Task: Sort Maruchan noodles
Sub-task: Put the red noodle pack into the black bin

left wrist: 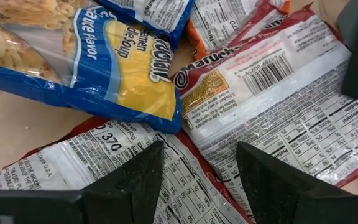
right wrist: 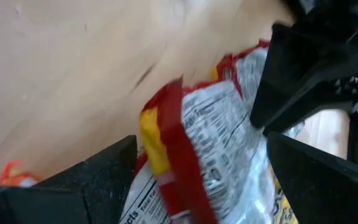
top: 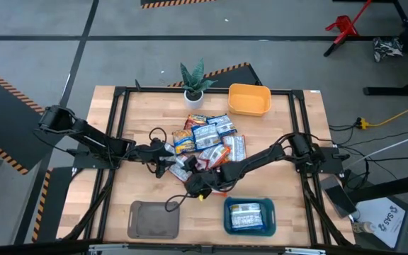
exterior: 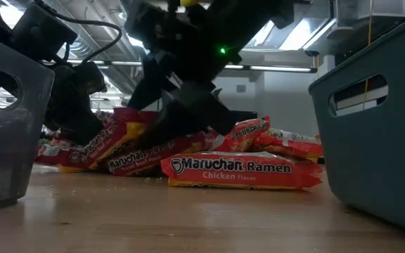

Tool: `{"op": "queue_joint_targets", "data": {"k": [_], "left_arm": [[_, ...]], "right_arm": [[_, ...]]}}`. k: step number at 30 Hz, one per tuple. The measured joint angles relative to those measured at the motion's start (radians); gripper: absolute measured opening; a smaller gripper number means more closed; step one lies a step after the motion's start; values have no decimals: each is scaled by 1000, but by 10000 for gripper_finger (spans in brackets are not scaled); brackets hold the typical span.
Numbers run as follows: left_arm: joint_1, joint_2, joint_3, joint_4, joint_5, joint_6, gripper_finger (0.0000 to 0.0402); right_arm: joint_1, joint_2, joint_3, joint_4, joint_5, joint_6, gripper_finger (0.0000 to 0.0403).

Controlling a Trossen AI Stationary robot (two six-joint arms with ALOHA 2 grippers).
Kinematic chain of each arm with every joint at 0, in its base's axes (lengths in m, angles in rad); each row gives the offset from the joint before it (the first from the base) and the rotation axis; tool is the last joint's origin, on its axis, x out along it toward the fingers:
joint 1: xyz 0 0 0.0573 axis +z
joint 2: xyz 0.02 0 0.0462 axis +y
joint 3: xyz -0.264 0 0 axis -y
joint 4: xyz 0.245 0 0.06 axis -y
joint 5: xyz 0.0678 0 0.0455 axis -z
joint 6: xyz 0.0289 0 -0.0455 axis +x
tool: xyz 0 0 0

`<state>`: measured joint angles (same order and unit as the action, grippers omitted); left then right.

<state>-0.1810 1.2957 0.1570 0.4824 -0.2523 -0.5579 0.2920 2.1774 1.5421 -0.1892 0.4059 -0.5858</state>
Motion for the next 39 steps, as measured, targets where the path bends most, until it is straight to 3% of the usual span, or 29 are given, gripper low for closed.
{"op": "queue_joint_targets", "data": {"k": [6, 25, 36, 39], "left_arm": [[0, 1, -1, 11, 10, 6, 198], [0, 1, -1, 28, 35, 11, 198], [-1, -56, -3, 49, 103, -44, 198], [-2, -105, -4, 42, 133, -53, 198]], "right_arm": [[1, 4, 17, 10, 40, -4, 323], [-51, 20, 29, -9, -13, -29, 247], [-10, 21, 28, -38, 153, -30, 115], [13, 21, 39, -45, 206, -24, 109]]}}
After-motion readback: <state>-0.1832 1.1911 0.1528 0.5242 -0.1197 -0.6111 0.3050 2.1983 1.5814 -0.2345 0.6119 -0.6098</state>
